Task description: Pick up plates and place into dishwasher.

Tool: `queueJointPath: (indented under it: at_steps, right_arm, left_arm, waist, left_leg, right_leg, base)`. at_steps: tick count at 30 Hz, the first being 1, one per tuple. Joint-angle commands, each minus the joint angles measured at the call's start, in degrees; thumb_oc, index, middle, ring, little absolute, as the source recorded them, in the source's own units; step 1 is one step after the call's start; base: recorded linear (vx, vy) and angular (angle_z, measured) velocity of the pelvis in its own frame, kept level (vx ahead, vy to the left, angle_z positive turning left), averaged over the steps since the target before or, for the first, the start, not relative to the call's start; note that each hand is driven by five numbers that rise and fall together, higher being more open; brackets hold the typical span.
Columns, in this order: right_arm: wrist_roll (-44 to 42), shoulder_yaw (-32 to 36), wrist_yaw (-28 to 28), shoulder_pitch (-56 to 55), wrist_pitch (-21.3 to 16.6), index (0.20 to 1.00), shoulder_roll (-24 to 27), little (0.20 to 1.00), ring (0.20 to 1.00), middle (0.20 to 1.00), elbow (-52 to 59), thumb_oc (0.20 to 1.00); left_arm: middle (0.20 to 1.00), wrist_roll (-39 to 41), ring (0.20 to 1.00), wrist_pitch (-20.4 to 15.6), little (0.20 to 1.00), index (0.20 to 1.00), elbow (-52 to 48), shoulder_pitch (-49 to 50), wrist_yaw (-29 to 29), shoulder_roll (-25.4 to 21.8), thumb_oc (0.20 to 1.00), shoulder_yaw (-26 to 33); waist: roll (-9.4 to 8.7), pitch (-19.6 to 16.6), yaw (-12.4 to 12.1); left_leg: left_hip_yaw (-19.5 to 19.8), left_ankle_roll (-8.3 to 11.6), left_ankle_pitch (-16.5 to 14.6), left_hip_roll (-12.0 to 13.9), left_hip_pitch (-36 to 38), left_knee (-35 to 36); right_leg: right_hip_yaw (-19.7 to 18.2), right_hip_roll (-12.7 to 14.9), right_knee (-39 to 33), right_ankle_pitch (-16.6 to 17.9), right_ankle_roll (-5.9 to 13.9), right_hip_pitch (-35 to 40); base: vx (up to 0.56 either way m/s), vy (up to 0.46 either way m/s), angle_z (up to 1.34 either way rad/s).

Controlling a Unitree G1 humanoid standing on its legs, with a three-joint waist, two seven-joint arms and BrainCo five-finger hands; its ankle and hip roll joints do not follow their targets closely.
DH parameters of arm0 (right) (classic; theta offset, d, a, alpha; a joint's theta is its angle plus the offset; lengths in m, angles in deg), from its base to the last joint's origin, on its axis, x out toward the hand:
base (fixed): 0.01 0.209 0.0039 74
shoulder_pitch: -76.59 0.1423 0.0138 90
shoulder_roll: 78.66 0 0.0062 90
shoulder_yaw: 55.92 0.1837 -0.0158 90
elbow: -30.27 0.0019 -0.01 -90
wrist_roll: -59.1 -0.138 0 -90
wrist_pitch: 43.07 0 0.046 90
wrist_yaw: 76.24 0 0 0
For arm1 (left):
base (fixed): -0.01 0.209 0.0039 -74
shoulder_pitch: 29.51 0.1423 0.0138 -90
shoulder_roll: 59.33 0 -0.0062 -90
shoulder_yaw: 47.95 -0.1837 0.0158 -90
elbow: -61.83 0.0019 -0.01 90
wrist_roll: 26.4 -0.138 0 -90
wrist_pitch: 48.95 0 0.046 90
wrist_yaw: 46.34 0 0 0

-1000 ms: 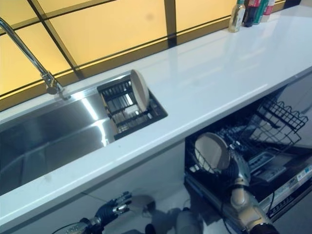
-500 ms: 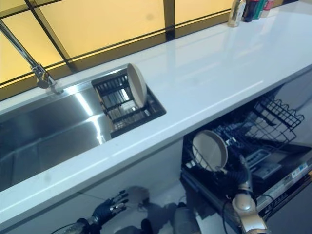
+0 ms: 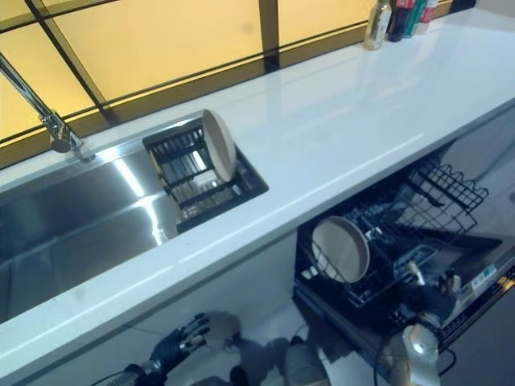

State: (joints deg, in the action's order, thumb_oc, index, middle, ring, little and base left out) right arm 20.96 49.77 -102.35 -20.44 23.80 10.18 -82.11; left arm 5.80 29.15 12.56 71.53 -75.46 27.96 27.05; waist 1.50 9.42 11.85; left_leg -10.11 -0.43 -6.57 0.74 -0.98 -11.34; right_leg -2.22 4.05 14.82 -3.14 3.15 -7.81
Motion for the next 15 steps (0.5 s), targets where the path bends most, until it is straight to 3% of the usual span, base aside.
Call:
queueJointPath:
  at_steps: [1,5,10,15]
  right_arm:
    - [-6.5,2.9,1.5,2.4,-7.1,1.0,0.2,1.0,1.0,1.0,4.1,1.0]
    - [-10.5,3.7,3.2,2.6,-8.4,1.0,-0.8,1.0,1.0,1.0,5.5,1.0]
    - [-13.3,3.5,5.0,2.2,-7.0,1.0,-2.4,1.0,1.0,1.0,10.0,1.0]
    - [-7.2,1.1,7.6,2.7,-6.9,1.0,-1.7,1.0,1.0,1.0,14.6,1.0]
  left_arm:
    - [1.0,-0.5,1.0,-3.1,1.0,1.0,-1.4,-0.4,-0.7,-0.8,1.0,-1.4]
    - [1.0,-2.1,1.0,-2.4,1.0,1.0,-2.0,-1.2,-3.9,-1.5,1.0,-3.1]
    - [1.0,-2.7,1.0,-1.2,1.0,1.0,-6.8,-2.5,-10.2,-2.9,1.0,-6.3]
    - [1.0,-2.9,1.0,-0.5,1.0,1.0,-15.5,-4.7,-20.2,-5.9,1.0,-12.9]
  waist:
    - [-0.07,-1.6,0.8]
    - [-0.11,-2.7,1.0]
    - [-0.03,-3.9,1.7]
    - [0.07,-4.4,2.3]
  left_leg:
    - [0.3,-3.16,-4.8,-0.9,3.0,0.7]
    - [-0.1,-3.09,-4.8,-0.8,4.0,1.4]
    - [-0.2,-3.31,-4.8,-1.0,4.9,2.2]
    - [-0.5,-3.61,-5.0,-1.2,5.1,2.5]
  right_leg:
    - [-2.8,-0.7,-2.9,2.3,3.94,-0.1]
    - [-2.6,-0.8,-3.6,2.4,3.87,0.8]
    - [-3.1,-1.2,-4.0,2.3,3.82,1.5]
    - [-3.6,-1.4,-4.3,2.6,4.17,1.6]
  base:
    - [-0.02,0.052,-0.01]
    - [-0.02,0.052,0.01]
    - [-0.04,0.068,0.0]
    - [-0.05,0.052,-0.04]
